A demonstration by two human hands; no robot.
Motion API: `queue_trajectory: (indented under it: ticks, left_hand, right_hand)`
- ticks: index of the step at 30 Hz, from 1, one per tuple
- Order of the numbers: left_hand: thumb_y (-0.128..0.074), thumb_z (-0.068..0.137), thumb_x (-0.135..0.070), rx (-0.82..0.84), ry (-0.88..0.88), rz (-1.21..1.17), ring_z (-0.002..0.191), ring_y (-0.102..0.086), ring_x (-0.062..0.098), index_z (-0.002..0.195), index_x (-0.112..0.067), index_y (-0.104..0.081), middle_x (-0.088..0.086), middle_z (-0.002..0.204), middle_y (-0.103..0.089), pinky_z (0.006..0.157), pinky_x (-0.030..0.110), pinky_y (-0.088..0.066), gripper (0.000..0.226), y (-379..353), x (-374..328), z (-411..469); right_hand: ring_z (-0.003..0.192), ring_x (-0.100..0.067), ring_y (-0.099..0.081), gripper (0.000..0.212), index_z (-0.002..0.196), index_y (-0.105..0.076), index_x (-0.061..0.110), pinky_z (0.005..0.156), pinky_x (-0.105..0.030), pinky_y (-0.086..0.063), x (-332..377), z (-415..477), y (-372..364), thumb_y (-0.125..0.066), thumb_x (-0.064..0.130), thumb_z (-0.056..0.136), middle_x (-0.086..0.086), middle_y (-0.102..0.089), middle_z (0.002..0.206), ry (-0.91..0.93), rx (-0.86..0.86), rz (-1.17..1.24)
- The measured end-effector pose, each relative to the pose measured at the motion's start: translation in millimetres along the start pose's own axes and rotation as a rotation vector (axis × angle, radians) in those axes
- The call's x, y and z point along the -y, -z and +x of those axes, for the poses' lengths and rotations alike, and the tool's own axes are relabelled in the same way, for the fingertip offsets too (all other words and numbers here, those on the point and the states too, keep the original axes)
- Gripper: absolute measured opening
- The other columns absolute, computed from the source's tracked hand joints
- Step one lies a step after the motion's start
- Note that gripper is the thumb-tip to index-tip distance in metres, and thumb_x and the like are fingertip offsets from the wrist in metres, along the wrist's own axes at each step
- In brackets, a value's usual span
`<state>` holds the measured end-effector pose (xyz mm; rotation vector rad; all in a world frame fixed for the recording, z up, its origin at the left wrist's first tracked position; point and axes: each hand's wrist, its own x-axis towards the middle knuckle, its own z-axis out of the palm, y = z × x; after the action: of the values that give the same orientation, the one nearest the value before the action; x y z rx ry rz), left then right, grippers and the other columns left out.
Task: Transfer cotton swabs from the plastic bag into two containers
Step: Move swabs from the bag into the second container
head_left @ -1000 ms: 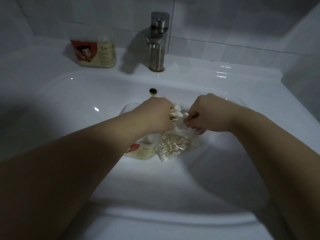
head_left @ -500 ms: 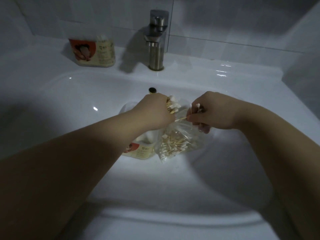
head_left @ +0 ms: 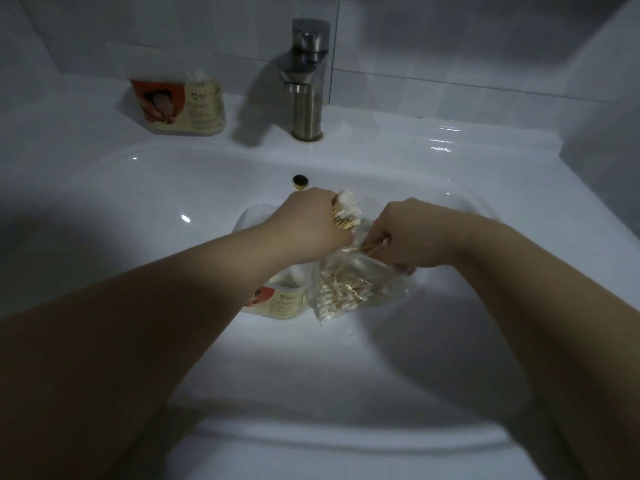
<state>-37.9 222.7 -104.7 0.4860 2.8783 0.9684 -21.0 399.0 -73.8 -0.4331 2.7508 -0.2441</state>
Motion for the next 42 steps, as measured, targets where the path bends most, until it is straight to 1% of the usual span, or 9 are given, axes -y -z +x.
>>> queue_trajectory:
  ticks: [4,7,11,16,19,23,28,31,42]
  left_hand:
    - [-0.073,0.083,-0.028,0.022,0.0,0.021,0.065,-0.058,0.006,0.078,-0.019,-0.062,-0.004,0.075,-0.065,0.051,0.023,-0.037,0.016,-1.4,0.2,-0.7]
    - [-0.073,0.083,-0.028,0.018,-0.011,0.058,0.065,-0.055,0.005,0.072,-0.021,-0.057,-0.005,0.072,-0.061,0.05,0.023,-0.033,0.02,-2.1,-0.3,-0.2]
    - [-0.073,0.085,-0.029,0.012,0.001,0.057,0.062,-0.054,0.005,0.07,-0.025,-0.054,-0.007,0.069,-0.059,0.048,0.022,-0.031,0.024,0.3,2.4,1.4]
    - [-0.071,0.086,-0.026,0.031,0.0,0.095,0.073,-0.062,0.018,0.077,-0.017,-0.059,0.001,0.076,-0.063,0.052,0.026,-0.039,0.017,1.2,4.0,1.8]
    - [-0.068,0.087,-0.031,0.052,0.01,0.076,0.072,-0.065,0.02,0.082,-0.011,-0.064,0.006,0.079,-0.067,0.056,0.027,-0.044,0.021,3.2,3.7,0.0]
    - [-0.068,0.086,-0.023,0.06,0.017,0.09,0.071,-0.065,0.021,0.089,-0.006,-0.067,0.01,0.084,-0.07,0.062,0.034,-0.052,0.017,2.6,3.1,-0.4]
    - [-0.069,0.086,-0.028,0.045,0.037,0.091,0.068,-0.062,0.019,0.081,-0.014,-0.063,0.004,0.078,-0.066,0.053,0.027,-0.042,0.016,2.0,2.0,-0.9]
    - [-0.071,0.084,-0.025,0.01,0.067,0.06,0.067,-0.063,0.016,0.079,-0.017,-0.061,0.002,0.079,-0.067,0.055,0.027,-0.045,0.014,2.3,3.1,0.7]
    - [-0.069,0.084,-0.029,-0.06,0.127,0.06,0.08,-0.065,0.022,0.072,-0.018,-0.058,0.004,0.082,-0.066,0.064,0.03,-0.046,0.019,5.6,5.8,2.8]
  right_hand:
    - [0.053,-0.013,-0.071,0.034,0.087,-0.076,0.029,0.065,-0.02,-0.056,7.4,4.9,-7.9,-0.048,0.01,0.084,0.022,-0.057,0.041,-0.022,0.151,-0.111]
    - [0.055,-0.02,-0.067,0.031,0.057,-0.059,0.025,0.052,-0.018,-0.045,7.6,7.7,-10.5,-0.054,0.011,0.084,0.007,-0.053,0.04,-0.005,0.062,-0.166]
    - [0.048,-0.012,-0.065,0.033,0.046,-0.06,0.027,0.051,-0.018,-0.039,2.7,4.2,-2.9,-0.055,0.013,0.076,0.004,-0.061,0.043,-0.002,-0.012,-0.125]
    - [0.046,-0.005,-0.065,0.014,0.072,-0.076,0.022,0.052,-0.016,-0.051,-0.5,-1.3,3.9,-0.067,0.018,0.081,0.007,-0.068,0.053,0.03,-0.13,0.041]
    - [0.048,-0.005,-0.066,0.011,0.08,-0.078,0.025,0.049,-0.013,-0.048,-2.8,-1.2,6.8,-0.072,0.016,0.083,0.008,-0.071,0.057,0.03,-0.203,0.208]
    - [0.054,-0.009,-0.071,0.009,0.079,-0.079,0.019,0.053,-0.011,-0.05,-6.0,-4.0,9.5,-0.076,0.017,0.086,0.003,-0.073,0.061,0.016,-0.207,0.3]
    - [0.055,-0.012,-0.071,0.016,0.071,-0.079,0.016,0.057,-0.013,-0.053,-8.3,-9.6,13.4,-0.077,0.018,0.087,-0.003,-0.073,0.061,0.025,-0.187,0.388]
    - [0.053,-0.011,-0.069,0.02,0.066,-0.078,0.018,0.054,-0.012,-0.049,-7.8,-13.4,15.9,-0.077,0.018,0.086,-0.003,-0.072,0.061,0.036,-0.168,0.395]
    - [0.053,-0.01,-0.067,0.01,0.078,-0.08,0.02,0.059,-0.018,-0.052,-11.4,-16.8,20.9,-0.079,0.022,0.088,-0.002,-0.073,0.064,0.107,-0.266,0.45]
